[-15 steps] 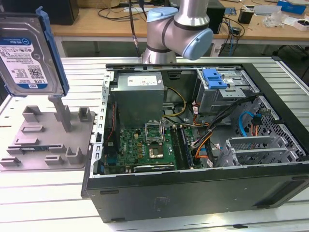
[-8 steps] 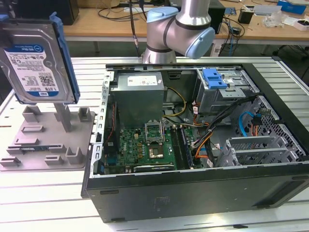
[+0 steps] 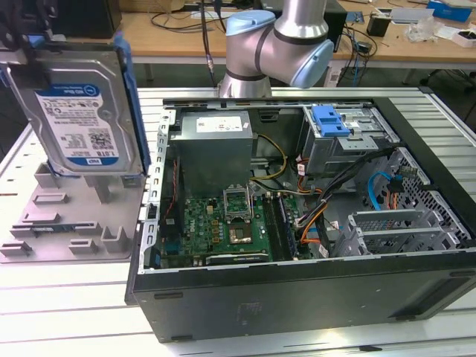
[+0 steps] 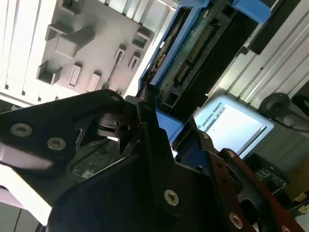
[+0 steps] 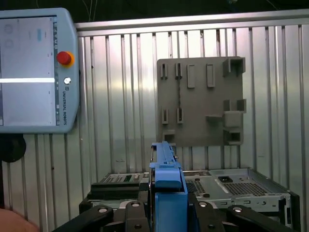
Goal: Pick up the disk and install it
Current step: 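Pick up the disk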
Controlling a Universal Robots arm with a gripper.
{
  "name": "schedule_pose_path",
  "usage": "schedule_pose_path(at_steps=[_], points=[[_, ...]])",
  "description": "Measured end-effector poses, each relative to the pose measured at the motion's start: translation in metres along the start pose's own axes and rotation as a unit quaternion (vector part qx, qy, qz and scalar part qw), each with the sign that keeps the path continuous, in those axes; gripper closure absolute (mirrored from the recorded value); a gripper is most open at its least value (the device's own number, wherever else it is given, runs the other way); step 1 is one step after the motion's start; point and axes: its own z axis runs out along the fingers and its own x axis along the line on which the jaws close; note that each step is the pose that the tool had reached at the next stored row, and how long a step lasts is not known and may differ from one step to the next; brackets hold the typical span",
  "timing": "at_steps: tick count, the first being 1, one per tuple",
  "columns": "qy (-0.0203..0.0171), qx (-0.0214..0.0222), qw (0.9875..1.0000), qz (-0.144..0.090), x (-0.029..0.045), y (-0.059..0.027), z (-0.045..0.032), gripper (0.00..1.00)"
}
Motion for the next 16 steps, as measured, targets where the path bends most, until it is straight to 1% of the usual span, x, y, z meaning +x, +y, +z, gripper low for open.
schedule_pose_path(at_steps=[1,4,9,11,12,13,15,16], points=[[0.0,-0.0001,1.0,0.0,0.0019,-0.0028,0.0001,0.63],[0.0,-0.0002,1.0,0.0,0.01,-0.0158,0.0006,0.63],[0.0,-0.0002,1.0,0.0,0.0203,-0.0351,0.0012,0.63],[0.0,-0.0002,1.0,0.0,0.0248,-0.0442,0.0014,0.63],[0.0,-0.0003,1.0,0.0,0.0294,-0.0538,0.0017,0.63],[0.0,-0.0003,1.0,0.0,0.0328,-0.0615,0.0019,0.63],[0.0,-0.0003,1.0,0.0,0.0371,-0.0715,0.0021,0.63],[-0.0001,-0.0003,1.0,0.0,0.0405,-0.0793,0.0024,0.63]])
